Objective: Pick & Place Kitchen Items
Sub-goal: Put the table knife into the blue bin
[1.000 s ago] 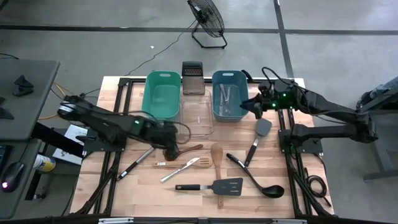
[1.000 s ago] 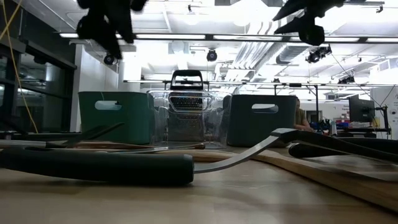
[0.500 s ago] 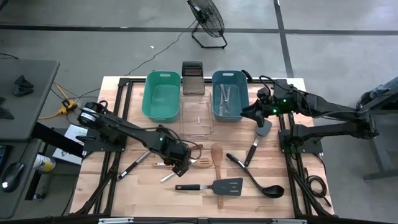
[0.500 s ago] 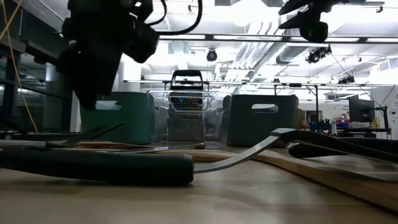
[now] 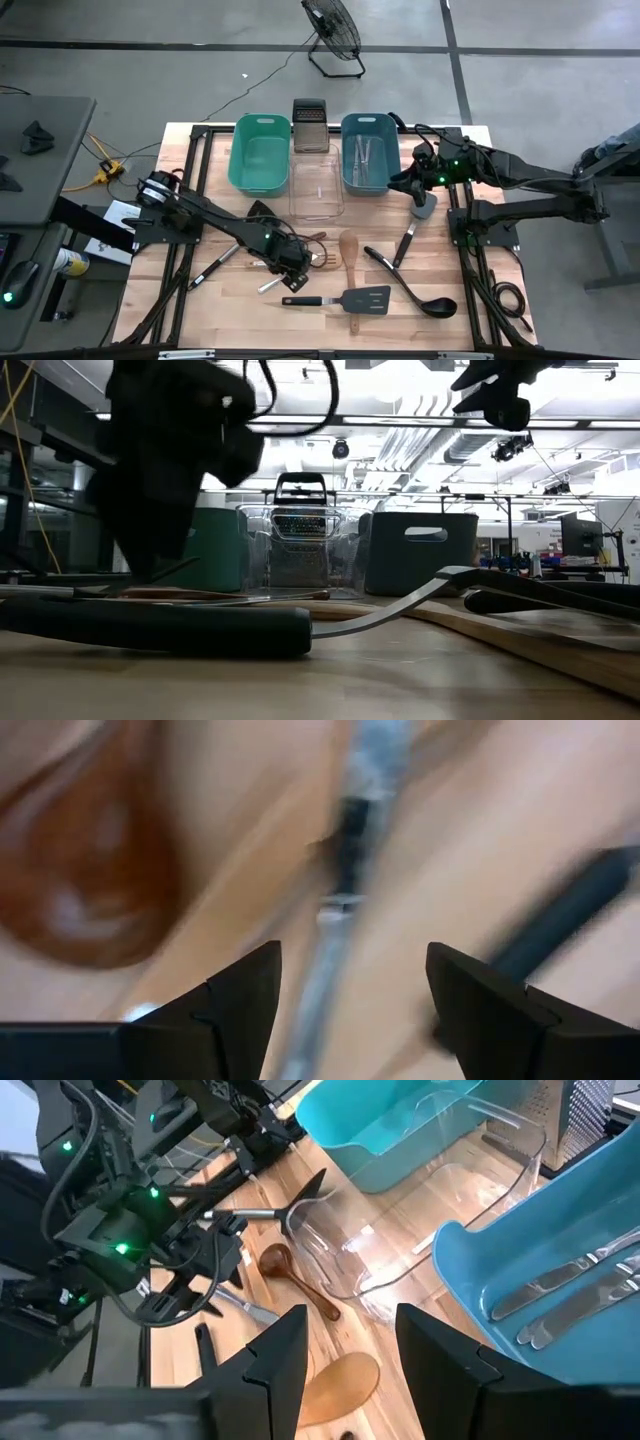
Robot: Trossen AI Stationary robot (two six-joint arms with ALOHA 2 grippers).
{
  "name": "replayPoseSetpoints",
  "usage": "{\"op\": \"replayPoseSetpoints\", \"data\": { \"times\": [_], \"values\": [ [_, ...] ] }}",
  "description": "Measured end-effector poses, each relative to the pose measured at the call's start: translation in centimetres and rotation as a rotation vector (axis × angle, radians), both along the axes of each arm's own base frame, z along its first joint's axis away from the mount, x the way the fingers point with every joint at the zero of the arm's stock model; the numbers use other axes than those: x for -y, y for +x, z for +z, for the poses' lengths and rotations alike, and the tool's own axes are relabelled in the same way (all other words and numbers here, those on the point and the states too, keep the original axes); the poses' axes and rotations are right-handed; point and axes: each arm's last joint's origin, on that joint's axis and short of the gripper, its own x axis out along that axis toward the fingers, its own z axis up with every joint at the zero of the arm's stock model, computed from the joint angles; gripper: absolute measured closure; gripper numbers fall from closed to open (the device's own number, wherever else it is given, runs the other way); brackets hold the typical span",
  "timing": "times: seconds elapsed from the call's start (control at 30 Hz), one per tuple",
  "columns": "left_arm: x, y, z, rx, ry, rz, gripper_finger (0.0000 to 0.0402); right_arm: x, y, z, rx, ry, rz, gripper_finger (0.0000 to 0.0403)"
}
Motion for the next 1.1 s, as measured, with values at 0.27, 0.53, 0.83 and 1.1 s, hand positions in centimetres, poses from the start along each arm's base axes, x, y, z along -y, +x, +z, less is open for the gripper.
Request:
{"op": "replayPoseSetpoints", "data": {
  "times": [0.27, 0.53, 0.83, 1.1],
  "values": [
    [1.4, 0.0, -1.5, -0.005, 0.054, -0.029, 0.0158, 0.0, -0.1, -0.2, -0.025, -0.001, 0.006, 0.0256],
    [1.7, 0.0, -2.4, -0.033, 0.099, -0.033, 0.0158, -0.1, -0.2, -0.3, -0.037, 0.001, 0.011, 0.0256],
    [1.6, 0.0, -2.9, -0.039, 0.135, -0.076, 0.0158, -0.1, -0.3, -0.5, -0.058, 0.000, 0.015, 0.0256],
    [1.6, 0.1, -3.0, -0.033, 0.157, -0.074, 0.0158, -0.1, -0.3, -0.6, -0.067, -0.005, 0.019, 0.0256]
  ]
}}
